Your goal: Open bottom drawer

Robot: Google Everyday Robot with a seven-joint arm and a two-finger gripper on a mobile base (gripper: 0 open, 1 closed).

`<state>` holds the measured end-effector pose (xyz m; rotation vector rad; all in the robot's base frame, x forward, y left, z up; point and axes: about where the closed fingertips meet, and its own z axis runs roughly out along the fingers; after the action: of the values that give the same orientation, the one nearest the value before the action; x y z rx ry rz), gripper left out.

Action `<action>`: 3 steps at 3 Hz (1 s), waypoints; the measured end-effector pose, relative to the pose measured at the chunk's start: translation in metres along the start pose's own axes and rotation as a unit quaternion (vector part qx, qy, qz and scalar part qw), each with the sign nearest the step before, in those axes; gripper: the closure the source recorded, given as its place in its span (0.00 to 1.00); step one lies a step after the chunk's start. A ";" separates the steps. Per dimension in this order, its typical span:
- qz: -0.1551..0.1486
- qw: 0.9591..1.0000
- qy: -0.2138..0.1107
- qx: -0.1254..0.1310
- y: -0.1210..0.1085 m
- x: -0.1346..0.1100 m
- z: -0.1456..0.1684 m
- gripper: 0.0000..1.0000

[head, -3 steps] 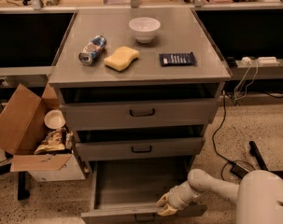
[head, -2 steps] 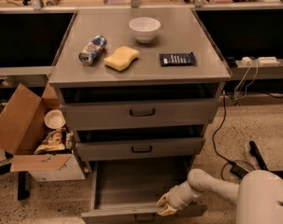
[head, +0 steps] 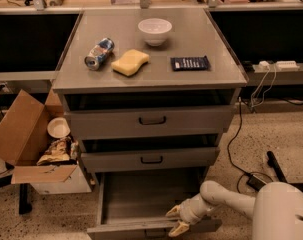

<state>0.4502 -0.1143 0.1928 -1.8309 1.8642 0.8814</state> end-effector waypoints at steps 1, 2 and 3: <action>0.000 1.000 0.000 0.000 0.000 0.000 0.000 0.00; -0.018 1.000 -0.008 0.009 0.003 -0.012 -0.011 0.00; -0.047 0.998 -0.010 0.035 0.005 -0.041 -0.036 0.00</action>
Offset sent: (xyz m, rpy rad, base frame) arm 0.0035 0.0002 0.0421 0.0403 -0.0920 0.0229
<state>0.4545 -0.1080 0.2472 -1.8441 1.7600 0.7885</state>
